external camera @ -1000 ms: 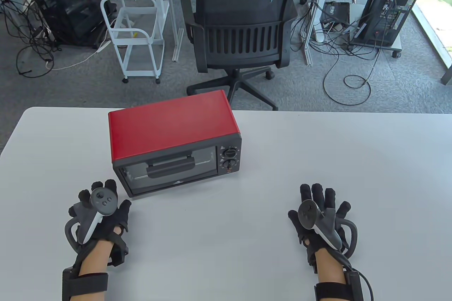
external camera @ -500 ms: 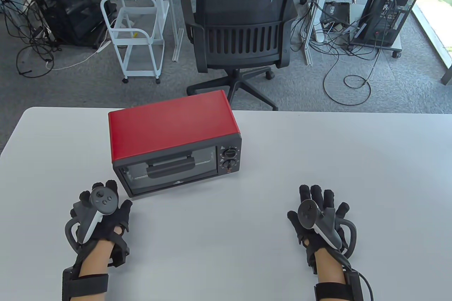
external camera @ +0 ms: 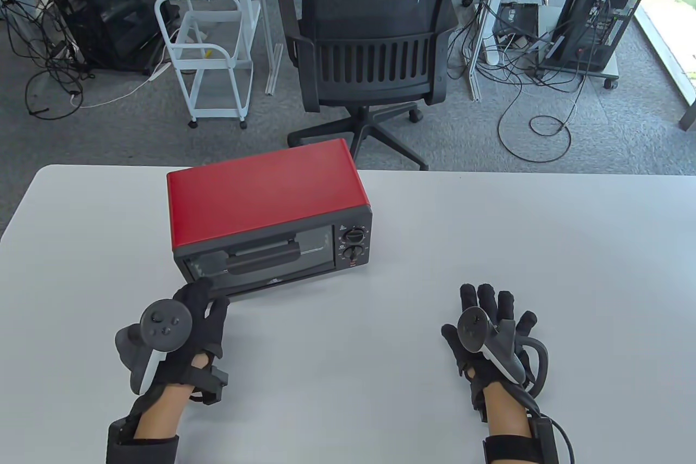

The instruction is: Open oven door by handle

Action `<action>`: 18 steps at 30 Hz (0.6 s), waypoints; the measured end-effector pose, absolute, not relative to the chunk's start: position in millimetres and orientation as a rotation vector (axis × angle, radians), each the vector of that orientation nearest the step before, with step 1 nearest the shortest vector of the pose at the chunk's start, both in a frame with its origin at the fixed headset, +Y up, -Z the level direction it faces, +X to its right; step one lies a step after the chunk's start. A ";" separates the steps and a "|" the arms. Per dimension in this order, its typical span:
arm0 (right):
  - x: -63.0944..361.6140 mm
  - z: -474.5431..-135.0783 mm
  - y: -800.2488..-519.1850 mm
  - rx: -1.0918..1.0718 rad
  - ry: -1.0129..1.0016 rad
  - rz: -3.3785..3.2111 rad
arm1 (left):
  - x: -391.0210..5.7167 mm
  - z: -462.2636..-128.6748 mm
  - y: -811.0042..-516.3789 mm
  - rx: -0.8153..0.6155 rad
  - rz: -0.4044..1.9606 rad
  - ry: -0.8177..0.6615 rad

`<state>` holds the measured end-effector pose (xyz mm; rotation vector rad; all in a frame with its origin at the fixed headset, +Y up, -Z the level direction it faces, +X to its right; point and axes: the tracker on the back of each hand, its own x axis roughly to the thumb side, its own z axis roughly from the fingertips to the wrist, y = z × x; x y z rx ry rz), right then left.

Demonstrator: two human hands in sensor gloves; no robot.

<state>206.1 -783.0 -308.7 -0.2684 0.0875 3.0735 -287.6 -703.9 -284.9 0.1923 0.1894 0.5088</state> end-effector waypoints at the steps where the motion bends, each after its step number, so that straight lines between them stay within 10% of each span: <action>1: 205.3 -308.8 -783.2 -0.266 0.090 3.076 | -285.5 -285.7 -706.7 0.190 0.518 0.178; 18: 199.1 -308.1 -784.0 -0.257 0.106 3.068 | -280.0 -311.9 -741.6 0.053 1.188 0.194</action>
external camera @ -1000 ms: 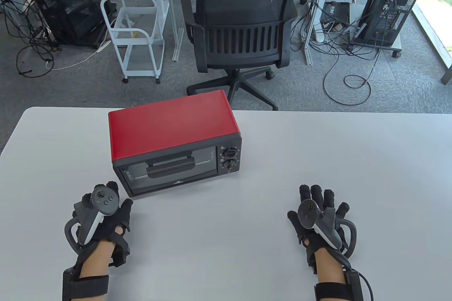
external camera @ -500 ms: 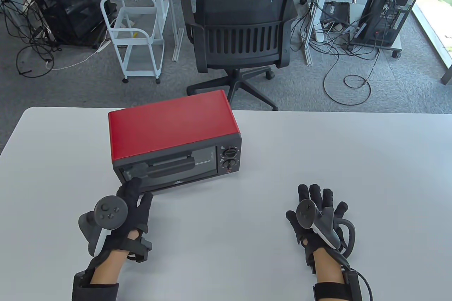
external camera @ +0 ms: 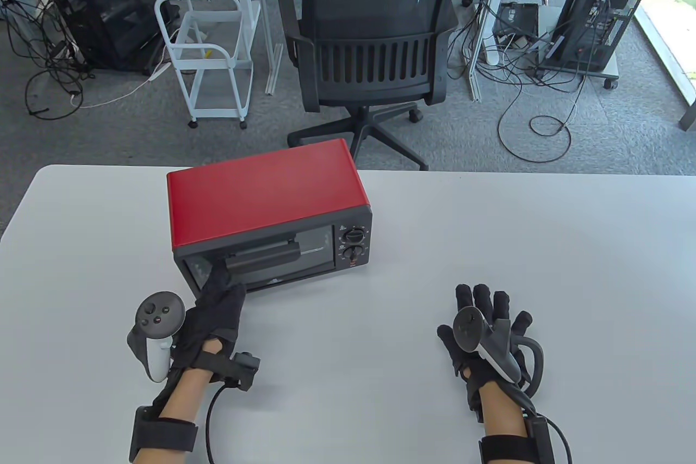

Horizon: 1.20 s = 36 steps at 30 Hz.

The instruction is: Open oven door by handle

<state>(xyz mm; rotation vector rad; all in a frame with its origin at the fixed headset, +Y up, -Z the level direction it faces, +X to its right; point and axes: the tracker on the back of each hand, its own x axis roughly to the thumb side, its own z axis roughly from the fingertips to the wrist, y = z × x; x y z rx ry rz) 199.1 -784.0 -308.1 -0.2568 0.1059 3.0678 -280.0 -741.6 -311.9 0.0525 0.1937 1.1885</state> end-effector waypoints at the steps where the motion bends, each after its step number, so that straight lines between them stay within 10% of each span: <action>1: 198.7 -307.8 -783.8 -0.255 0.102 3.065 | -279.9 -311.7 -741.6 0.052 1.203 0.204; 36: 193.9 -306.6 -778.6 -0.213 0.090 2.900 | -283.9 -277.0 -752.8 -0.156 1.325 0.609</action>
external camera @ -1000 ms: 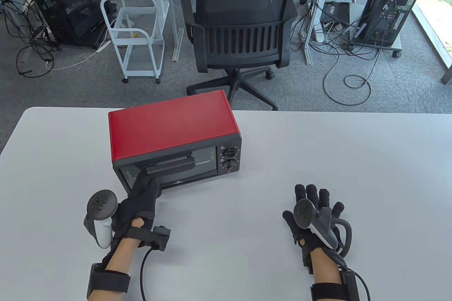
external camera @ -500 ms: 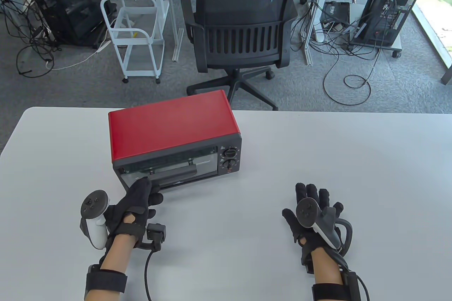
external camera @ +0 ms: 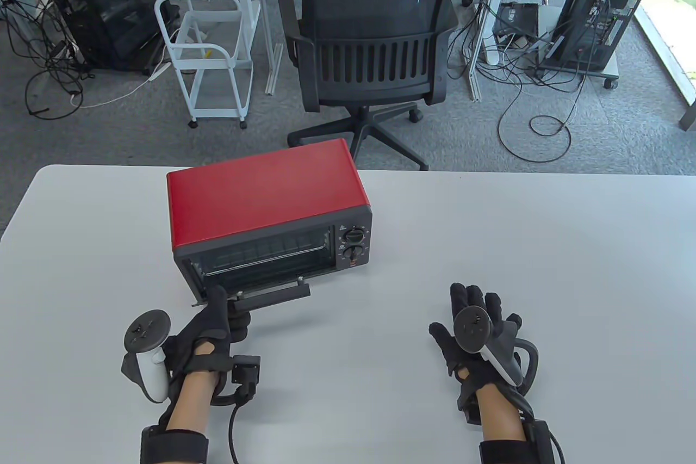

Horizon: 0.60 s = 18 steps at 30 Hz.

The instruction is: Open oven door by handle

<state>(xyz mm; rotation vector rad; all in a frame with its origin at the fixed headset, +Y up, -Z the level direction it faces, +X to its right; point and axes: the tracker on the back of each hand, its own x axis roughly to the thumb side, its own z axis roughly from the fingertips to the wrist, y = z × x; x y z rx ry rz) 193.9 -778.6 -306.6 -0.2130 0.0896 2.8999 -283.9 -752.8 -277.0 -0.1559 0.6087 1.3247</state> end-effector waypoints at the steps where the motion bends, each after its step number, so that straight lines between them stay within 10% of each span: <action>1: 193.9 -306.6 -778.7 -0.213 0.092 2.898 | -283.7 -275.9 -754.2 -0.155 1.322 0.613; 18: 198.5 -307.8 -781.7 -0.248 0.141 2.893 | -271.7 -247.6 -784.1 -0.328 1.359 0.740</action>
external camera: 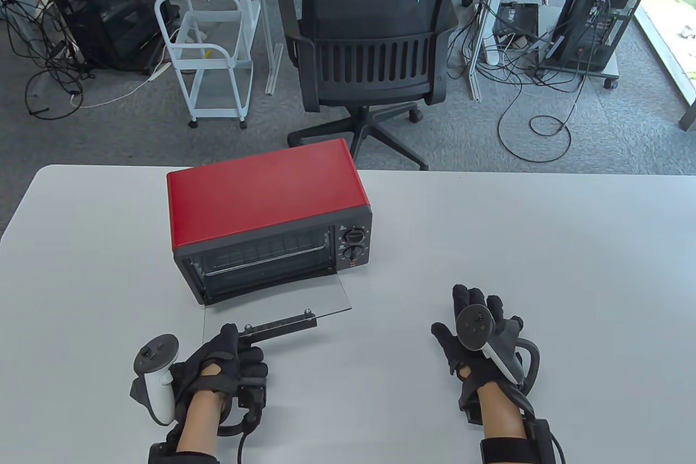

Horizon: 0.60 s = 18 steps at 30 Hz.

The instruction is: Open oven door by handle

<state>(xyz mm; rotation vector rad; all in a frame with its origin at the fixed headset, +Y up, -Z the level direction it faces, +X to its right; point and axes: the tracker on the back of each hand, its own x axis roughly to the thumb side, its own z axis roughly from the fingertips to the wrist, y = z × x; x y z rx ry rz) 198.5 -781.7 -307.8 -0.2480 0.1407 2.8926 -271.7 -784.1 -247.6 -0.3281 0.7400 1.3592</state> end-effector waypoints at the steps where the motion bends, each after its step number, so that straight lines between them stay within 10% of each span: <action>1: 198.9 -307.8 -781.6 -0.251 0.142 2.892 | -271.2 -245.0 -788.5 -0.338 1.378 0.753; 18: 200.9 -306.8 -780.8 -0.266 0.177 2.890 | -270.2 -226.0 -844.6 -0.486 1.591 0.890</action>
